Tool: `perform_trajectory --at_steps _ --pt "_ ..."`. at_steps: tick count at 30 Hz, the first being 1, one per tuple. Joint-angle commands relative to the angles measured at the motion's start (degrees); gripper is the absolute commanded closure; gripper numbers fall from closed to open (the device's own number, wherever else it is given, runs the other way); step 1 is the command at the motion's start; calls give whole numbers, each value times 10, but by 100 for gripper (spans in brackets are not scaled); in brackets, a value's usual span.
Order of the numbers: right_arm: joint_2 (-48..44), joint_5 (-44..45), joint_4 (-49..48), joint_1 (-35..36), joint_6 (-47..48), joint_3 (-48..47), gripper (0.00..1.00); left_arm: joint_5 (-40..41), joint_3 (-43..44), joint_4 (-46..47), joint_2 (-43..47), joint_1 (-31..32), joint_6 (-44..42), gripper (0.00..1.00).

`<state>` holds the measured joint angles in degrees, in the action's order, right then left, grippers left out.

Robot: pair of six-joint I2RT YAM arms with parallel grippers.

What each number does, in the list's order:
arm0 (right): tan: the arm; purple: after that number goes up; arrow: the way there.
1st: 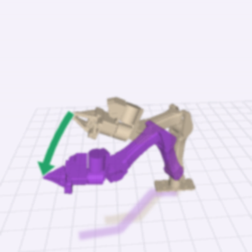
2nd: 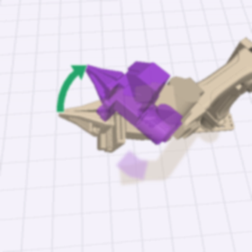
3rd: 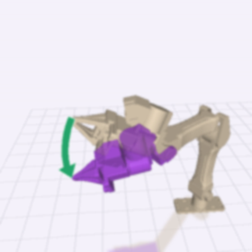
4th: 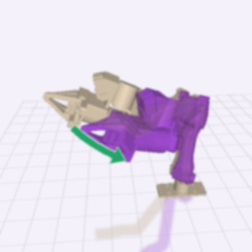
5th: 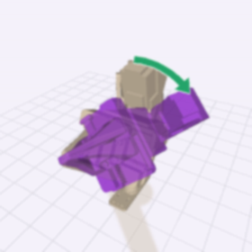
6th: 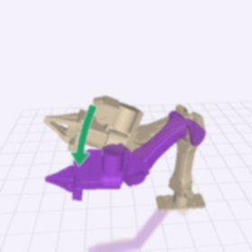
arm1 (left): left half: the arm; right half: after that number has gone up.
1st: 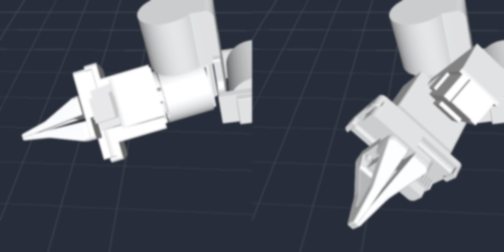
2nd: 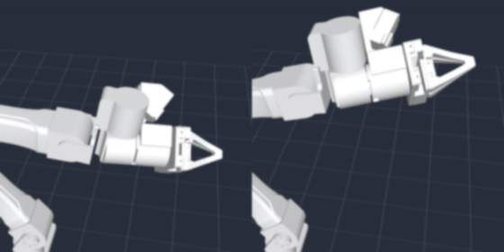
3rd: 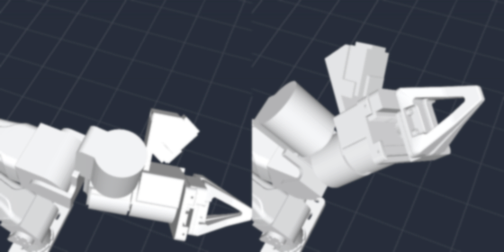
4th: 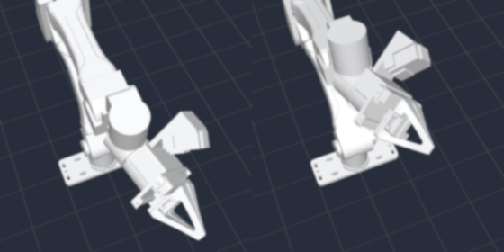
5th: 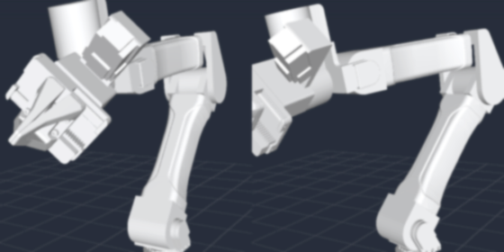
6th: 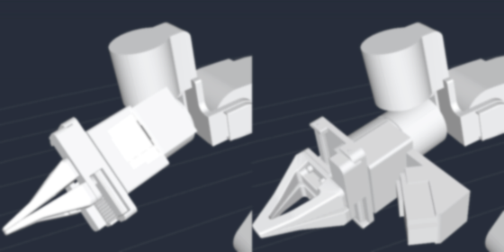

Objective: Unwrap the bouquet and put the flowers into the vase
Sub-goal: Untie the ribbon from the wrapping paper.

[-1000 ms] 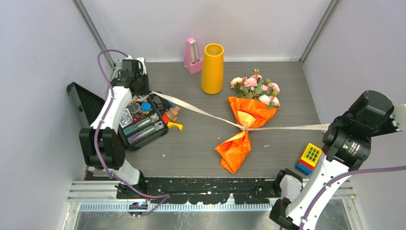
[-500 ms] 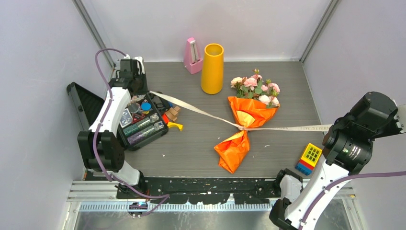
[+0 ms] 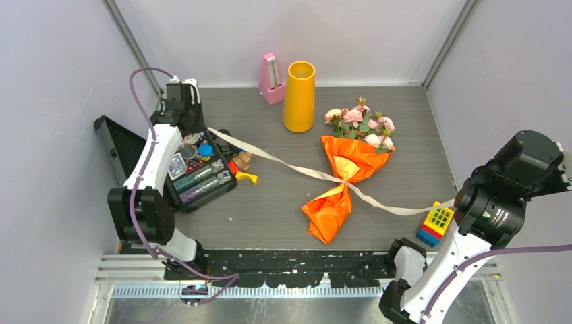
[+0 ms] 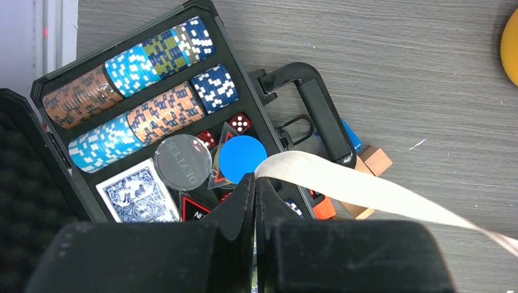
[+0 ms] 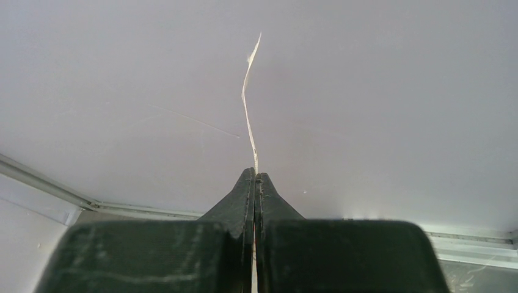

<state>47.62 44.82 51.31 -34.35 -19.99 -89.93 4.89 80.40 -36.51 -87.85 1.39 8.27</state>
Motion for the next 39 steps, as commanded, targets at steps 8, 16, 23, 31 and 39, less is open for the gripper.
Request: perform_trajectory --at_steps 8,16,23,31,39 --pt "-32 63 -37 -3 -3 96 84 -7 13 1 16 -3 0 81" --pt "-50 21 -46 -4 -19 156 12 -3 12 -3 18 28 2 21" --pt "-52 -234 -46 -4 -55 203 10 -90 7 11 19 120 16 16" --pt "-10 -581 -66 -1 -104 317 23 -194 -6 41 1 274 36 16" --pt "-23 -651 -77 81 -110 421 34 -327 -48 98 -43 379 113 16"
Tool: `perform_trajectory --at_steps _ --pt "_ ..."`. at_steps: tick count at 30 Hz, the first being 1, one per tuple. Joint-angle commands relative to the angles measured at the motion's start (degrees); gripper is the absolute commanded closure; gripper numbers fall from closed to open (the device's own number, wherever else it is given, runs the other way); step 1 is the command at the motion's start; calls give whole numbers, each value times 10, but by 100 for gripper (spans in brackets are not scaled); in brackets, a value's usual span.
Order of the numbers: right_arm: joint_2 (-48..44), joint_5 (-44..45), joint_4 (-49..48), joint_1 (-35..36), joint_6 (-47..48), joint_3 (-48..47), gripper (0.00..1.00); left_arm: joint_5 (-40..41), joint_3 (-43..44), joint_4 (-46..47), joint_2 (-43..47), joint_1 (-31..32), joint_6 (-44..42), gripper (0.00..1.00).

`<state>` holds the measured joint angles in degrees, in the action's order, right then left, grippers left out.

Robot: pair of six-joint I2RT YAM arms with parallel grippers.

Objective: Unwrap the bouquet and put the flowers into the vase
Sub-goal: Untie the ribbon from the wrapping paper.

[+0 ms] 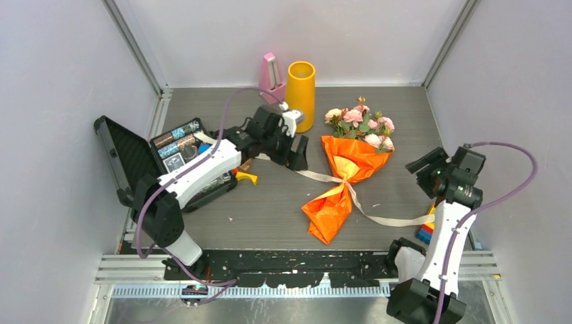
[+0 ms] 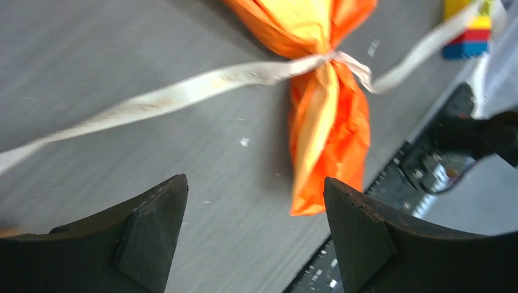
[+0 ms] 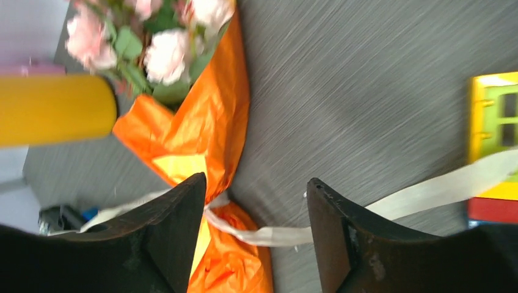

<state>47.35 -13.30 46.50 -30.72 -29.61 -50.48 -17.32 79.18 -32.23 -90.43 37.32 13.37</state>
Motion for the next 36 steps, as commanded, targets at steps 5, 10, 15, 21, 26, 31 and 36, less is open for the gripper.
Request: perform_trajectory --at_steps 5,10,15,21,26,31,36 --pt "-17 -61 -95 191 -64 94 43 -161 -76 99 -53 51 104 16" --pt "15 -59 -171 324 -95 132 43 -163 -62 83 -88 57 106 17" --pt "54 -51 -213 377 -102 165 42 -173 -57 84 -119 65 108 16" --pt "45 16 -182 387 -107 182 39 -189 -62 85 -145 74 109 16" --pt "39 46 -143 387 -113 194 38 -201 -61 91 -154 83 112 22" --pt "51 9 -150 387 -115 213 43 -207 -63 90 -161 86 112 44" --pt "49 -10 -159 387 -117 228 47 -204 -61 86 -167 87 108 51"
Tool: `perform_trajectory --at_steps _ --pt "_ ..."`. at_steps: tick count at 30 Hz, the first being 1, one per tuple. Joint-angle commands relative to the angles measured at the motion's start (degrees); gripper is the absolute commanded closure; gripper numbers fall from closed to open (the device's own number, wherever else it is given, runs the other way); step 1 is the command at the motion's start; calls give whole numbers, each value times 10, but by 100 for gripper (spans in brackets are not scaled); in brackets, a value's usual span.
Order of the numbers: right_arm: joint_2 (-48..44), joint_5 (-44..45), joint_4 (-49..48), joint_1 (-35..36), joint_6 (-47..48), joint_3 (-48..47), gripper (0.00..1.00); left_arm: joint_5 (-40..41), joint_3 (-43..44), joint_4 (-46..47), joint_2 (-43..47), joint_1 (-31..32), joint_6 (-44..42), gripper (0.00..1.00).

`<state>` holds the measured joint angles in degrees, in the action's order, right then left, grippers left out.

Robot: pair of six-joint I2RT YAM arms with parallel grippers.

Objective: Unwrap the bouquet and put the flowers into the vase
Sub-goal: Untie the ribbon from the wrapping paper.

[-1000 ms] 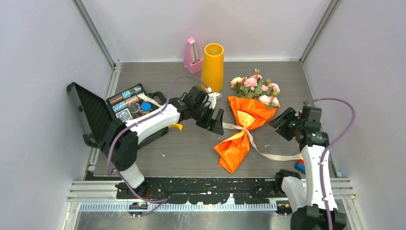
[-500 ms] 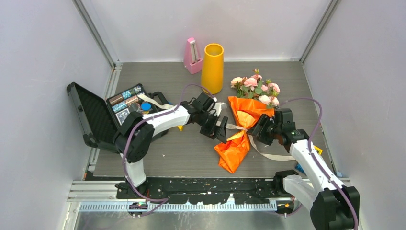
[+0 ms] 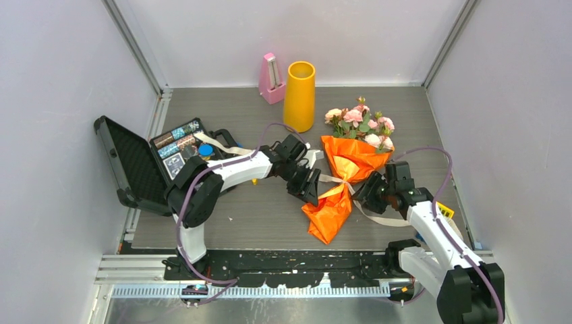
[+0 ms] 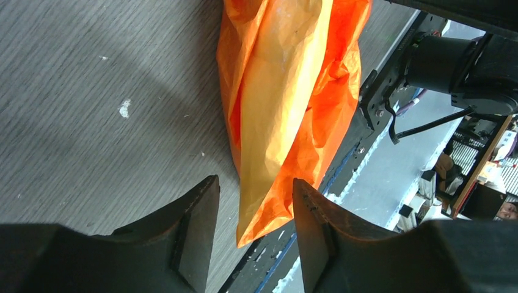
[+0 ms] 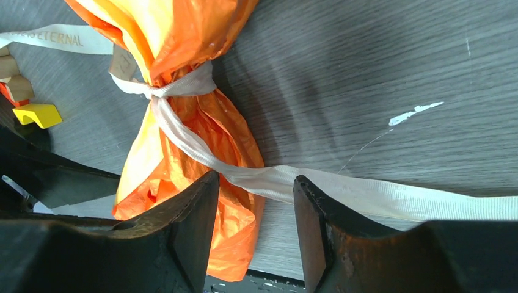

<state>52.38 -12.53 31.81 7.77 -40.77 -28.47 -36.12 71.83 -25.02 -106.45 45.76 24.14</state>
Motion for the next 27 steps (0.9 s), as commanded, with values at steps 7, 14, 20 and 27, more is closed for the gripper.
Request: perform_trajectory --at_steps 7,14,20,27 --pt "22 -30 -65 2 -14 24 61 -15 24 -4 -22 8 -12 78" --pt "58 -24 -79 2 3 11 86 2 37 -33 -29 18 -40 100" --pt "39 -2 -100 2 -7 -1 100 18 46 -52 -31 19 -54 100" --pt "-11 39 -104 2 -16 -4 100 33 51 -67 -31 19 -59 100"
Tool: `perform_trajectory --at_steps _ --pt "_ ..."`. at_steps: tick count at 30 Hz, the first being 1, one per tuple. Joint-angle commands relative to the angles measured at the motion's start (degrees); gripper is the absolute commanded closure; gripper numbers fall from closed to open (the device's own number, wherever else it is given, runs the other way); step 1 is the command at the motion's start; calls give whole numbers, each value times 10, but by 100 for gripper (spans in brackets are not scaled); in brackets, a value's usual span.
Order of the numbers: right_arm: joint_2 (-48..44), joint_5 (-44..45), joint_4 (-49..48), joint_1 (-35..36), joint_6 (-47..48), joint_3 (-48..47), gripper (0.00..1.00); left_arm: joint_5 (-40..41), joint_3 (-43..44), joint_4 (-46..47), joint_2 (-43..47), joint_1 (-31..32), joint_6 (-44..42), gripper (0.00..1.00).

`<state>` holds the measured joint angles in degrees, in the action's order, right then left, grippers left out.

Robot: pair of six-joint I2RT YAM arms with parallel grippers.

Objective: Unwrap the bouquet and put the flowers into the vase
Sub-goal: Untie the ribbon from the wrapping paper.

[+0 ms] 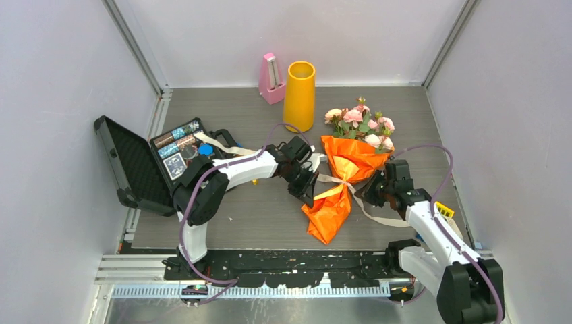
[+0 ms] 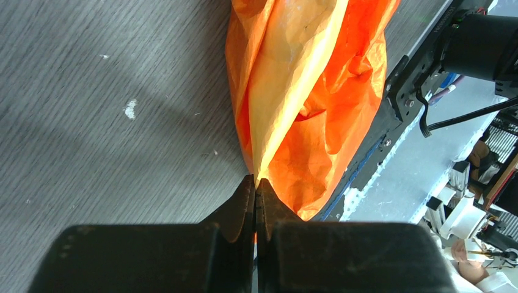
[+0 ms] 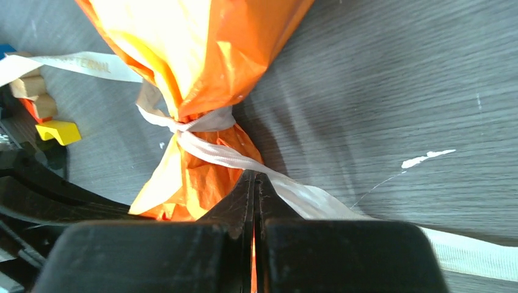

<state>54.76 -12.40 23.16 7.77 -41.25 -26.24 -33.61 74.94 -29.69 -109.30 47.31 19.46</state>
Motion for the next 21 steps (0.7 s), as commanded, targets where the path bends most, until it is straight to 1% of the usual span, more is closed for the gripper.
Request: perform_trajectory --at_steps 1,5,7,8,9,10,11,12,14,16,21 --pt "-51 55 -9 2 -13 -27 100 8 20 -20 -3 3 -12 100" --pt "-120 100 64 2 6 -30 100 10 21 -23 0 3 -13 100" --pt "-148 102 87 2 22 -31 97 17 25 -29 0 3 -18 100" --pt "-155 89 91 2 27 -32 89 20 27 -32 1 3 -20 100" --pt "-156 79 94 2 34 -32 83 22 29 -34 1 3 -22 100" --pt "-149 60 94 2 36 -32 73 23 30 -36 1 3 -23 100" --pt "-143 53 95 2 33 -33 68 23 31 -37 1 3 -23 100" --pt "-127 42 96 2 32 -33 59 22 32 -38 0 3 -23 100" --pt "-102 22 88 2 32 -32 52 23 34 -41 -1 3 -25 100" --pt "-77 11 78 2 32 -31 48 27 35 -45 1 3 -27 100" --pt "-34 -14 45 3 37 -27 43 40 40 -56 3 3 -38 100"
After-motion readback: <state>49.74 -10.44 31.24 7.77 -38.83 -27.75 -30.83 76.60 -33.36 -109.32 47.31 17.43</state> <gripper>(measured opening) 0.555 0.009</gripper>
